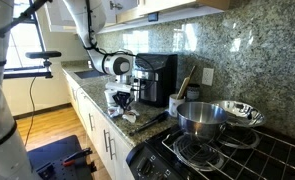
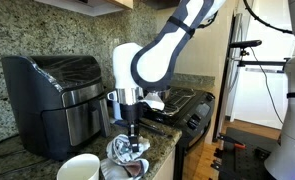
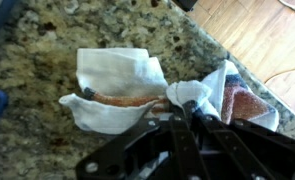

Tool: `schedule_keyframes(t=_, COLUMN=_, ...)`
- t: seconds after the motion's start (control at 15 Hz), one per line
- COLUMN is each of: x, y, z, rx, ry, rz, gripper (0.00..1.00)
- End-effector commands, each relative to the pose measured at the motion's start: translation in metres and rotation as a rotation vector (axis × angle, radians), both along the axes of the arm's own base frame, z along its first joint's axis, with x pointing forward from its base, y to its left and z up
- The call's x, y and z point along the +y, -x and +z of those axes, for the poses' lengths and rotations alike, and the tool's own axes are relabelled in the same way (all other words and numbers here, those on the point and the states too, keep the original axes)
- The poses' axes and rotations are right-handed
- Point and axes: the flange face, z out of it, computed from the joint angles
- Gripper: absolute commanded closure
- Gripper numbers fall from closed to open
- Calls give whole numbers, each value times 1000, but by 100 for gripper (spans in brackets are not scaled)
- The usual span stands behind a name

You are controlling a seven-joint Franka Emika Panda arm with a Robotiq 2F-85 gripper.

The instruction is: Use the towel to wipe the countertop

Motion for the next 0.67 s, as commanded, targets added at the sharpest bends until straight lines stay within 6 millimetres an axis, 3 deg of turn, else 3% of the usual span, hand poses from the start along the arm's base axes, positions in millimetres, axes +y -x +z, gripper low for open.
schedule_keyframes(t=0.0, x=-33, y=-26, z=11, rx=-43, ry=33, rz=-79, gripper=95)
schedule_keyframes(t=0.33, x=-107, y=-26, z=8, rx=-40, ry=89, rz=-243, gripper=95)
schedule_keyframes(t=0.47, x=-121, y=-16, z=0, rx=0, ry=94, rz=-262, gripper=95)
schedule_keyframes(t=0.6, x=-119, y=-1, z=-8, rx=49, ry=79, rz=-237, gripper=95)
